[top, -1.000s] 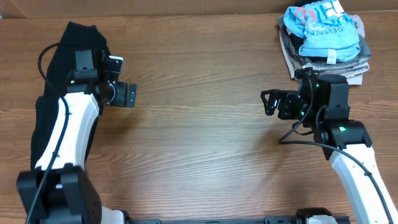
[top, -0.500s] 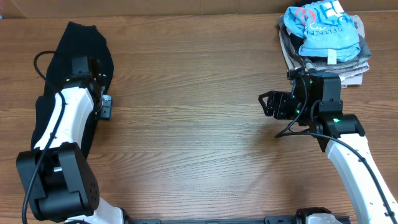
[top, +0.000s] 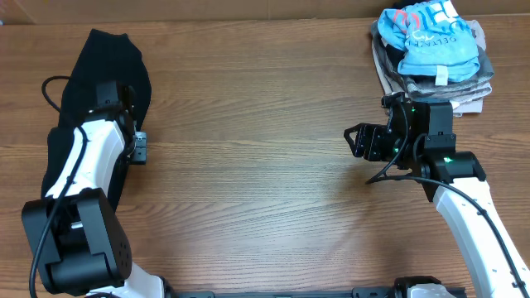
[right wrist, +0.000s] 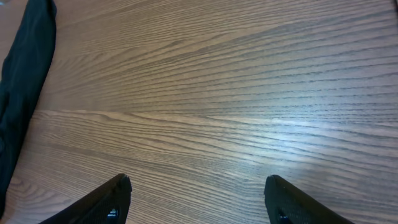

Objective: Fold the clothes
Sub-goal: 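Reach the left gripper to the black shirt and grasp its edge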

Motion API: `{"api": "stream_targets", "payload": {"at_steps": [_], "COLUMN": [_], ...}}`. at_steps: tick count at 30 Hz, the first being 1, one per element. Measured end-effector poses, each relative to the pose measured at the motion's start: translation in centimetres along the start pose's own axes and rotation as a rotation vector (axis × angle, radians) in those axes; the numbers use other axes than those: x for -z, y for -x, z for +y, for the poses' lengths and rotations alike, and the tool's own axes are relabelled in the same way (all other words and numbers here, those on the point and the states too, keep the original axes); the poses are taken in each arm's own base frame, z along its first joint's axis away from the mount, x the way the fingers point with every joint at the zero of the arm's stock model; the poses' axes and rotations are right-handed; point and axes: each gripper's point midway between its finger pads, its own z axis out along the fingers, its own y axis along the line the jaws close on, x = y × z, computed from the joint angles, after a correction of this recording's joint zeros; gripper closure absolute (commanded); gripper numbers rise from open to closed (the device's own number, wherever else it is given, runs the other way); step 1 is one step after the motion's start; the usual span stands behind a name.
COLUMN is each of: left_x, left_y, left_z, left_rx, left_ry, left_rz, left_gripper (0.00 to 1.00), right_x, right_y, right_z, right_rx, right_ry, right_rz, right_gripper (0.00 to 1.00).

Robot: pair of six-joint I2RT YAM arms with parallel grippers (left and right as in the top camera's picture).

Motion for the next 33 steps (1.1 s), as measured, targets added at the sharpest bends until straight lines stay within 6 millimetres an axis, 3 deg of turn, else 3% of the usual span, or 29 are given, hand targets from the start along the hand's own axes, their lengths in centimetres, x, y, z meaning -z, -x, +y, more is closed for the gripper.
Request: {"api": "stream_targets", "payload": {"at_steps": [9,14,18,20,24,33], "left_x": [-0.7,-1.7,-3.1,-3.8,-4.8,-5.1], "left_y": [1.5,2.0,1.1,0.7,-0.1,-0.4], "left_z": [1.3,0.8,0.1,-0.2,-0.8,-1.0], "left_rx": [0.063,0.063,0.043,0.035,0.02,0.017], "left_ry": [0.015,0.007,-0.006,-0.01,-0.023,-0.031], "left_rz": [-0.072,-0.08,-0.029,-0.004,0.038,0.051], "left_gripper": [0.39,0.4,0.42,0.48,0.77,0.89], "right_x": [0.0,0.0,0.0,0.0,0.0,0.0], "right_y": [0.3,0.3,0.2,0.1,0.0,-0.2], "right_z": [0.1,0.1,0.0,0.0,0.0,0.0], "right_rx": [0.006,0.005,0.004,0.003,0.001,-0.003], "right_ry": [0.002,0.003,0.002,0.001,0.001,-0.001], "right_rz": [-0.012,-0.012,-0.009,-0.005,-0.001,0.007], "right_gripper": [0.28,0.29,0.29,0.29,0.31,0.33]}}
